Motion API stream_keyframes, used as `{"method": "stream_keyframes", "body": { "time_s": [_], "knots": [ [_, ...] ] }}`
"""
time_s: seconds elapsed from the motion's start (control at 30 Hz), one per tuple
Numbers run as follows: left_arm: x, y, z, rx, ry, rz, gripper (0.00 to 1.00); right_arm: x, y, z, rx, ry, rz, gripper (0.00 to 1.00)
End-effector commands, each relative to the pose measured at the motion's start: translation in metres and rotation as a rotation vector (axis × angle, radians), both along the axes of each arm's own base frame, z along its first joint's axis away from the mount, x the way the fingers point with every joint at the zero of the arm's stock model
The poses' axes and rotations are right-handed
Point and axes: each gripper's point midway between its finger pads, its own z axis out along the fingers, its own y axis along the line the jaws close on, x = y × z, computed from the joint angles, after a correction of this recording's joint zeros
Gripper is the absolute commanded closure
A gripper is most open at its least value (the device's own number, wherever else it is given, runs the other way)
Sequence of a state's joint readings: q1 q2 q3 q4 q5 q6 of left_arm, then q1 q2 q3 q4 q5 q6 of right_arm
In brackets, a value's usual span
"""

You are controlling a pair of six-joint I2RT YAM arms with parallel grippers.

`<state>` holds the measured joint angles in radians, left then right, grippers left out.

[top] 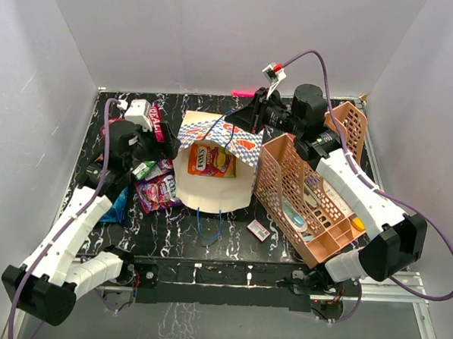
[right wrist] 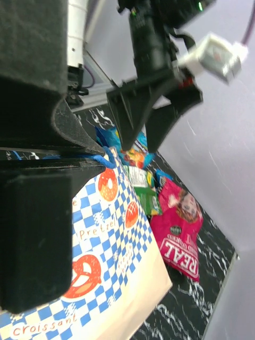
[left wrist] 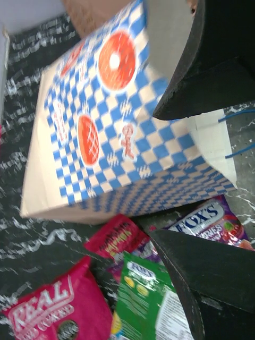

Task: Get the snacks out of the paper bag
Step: Adjust the paper bag at the center of the board, then take out the snack from the paper bag.

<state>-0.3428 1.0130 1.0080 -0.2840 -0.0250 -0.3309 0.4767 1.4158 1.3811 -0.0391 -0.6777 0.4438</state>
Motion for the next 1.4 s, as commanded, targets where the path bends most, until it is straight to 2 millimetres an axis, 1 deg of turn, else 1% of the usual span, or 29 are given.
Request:
{"method": "stream_keyframes", "body": {
  "time_s": [0.0,0.07,0.13,0.2,0.27,0.33,0.4,0.47,0.5,0.57,0.6,0.63,0.67,0.73,0.77,0.83,0.97,1.07,1.17,1.23,1.3,1.37],
  "knots": [
    [-0.018,-0.033,0.052,-0.082,-0.182,-0.211,0.19,0.023,-0.018,0.038,0.031,-0.072,-0.170,0.92],
    [-0.023,-0.048,0.062,-0.098,-0.215,-0.299,0.19,0.026,-0.020,0.042,0.033,-0.069,-0.181,0.92],
    [-0.032,-0.070,0.074,-0.121,-0.247,-0.431,0.17,0.027,-0.020,0.043,0.032,-0.064,-0.184,0.92],
    [-0.048,-0.093,0.085,-0.156,-0.284,-0.590,0.13,0.028,-0.019,0.043,0.028,-0.056,-0.182,0.92],
    [-0.070,-0.115,0.092,-0.211,-0.310,-0.756,0.13,0.029,-0.018,0.042,0.024,-0.047,-0.175,0.92],
    [-0.087,-0.128,0.093,-0.263,-0.332,-0.862,0.13,0.028,-0.018,0.043,0.024,-0.046,-0.165,0.92],
    [-0.104,-0.139,0.089,-0.323,-0.353,-0.971,0.12,0.027,-0.018,0.044,0.025,-0.048,-0.158,0.92],
    [-0.118,-0.153,0.073,-0.343,-0.354,-1.049,0.13,0.026,-0.017,0.046,0.027,-0.052,-0.152,0.92],
    [-0.125,-0.161,0.066,-0.325,-0.360,-1.090,0.13,0.026,-0.017,0.047,0.027,-0.053,-0.149,0.92],
    [-0.132,-0.179,0.043,-0.199,-0.361,-1.144,0.15,0.025,-0.018,0.048,0.028,-0.056,-0.146,0.92],
    [-0.131,-0.187,0.024,-0.099,-0.339,-1.157,0.15,0.024,-0.018,0.049,0.029,-0.059,-0.143,0.92],
    [-0.130,-0.190,0.005,-0.007,-0.298,-1.156,0.16,0.023,-0.019,0.049,0.030,-0.059,-0.143,0.92],
    [-0.122,-0.191,-0.007,0.071,-0.298,-1.141,0.17,0.023,-0.020,0.049,0.030,-0.060,-0.144,0.92],
    [-0.105,-0.190,-0.023,0.174,-0.293,-1.099,0.18,0.022,-0.021,0.050,0.031,-0.063,-0.145,0.92],
    [-0.094,-0.187,-0.029,0.236,-0.311,-1.068,0.18,0.021,-0.021,0.051,0.032,-0.065,-0.146,0.92],
    [-0.079,-0.183,-0.038,0.320,-0.348,-1.032,0.18,0.021,-0.022,0.053,0.032,-0.072,-0.148,0.92],
    [-0.056,-0.176,-0.066,0.512,-0.373,-1.022,0.21,0.020,-0.023,0.054,0.034,-0.075,-0.150,0.92],
    [-0.043,-0.173,-0.088,0.637,-0.385,-1.040,0.22,0.019,-0.025,0.056,0.036,-0.079,-0.155,0.92],
    [-0.031,-0.173,-0.103,0.727,-0.423,-1.049,0.23,0.018,-0.028,0.058,0.038,-0.090,-0.167,0.92],
    [-0.024,-0.174,-0.117,0.784,-0.427,-1.063,0.24,0.018,-0.030,0.059,0.038,-0.099,-0.179,0.92],
    [-0.010,-0.173,-0.124,0.848,-0.458,-1.022,0.24,0.017,-0.032,0.061,0.039,-0.104,-0.182,0.92],
    [0.000,-0.171,-0.135,0.919,-0.483,-1.010,0.24,0.015,-0.032,0.062,0.041,-0.105,-0.175,0.92]
  ]
}}
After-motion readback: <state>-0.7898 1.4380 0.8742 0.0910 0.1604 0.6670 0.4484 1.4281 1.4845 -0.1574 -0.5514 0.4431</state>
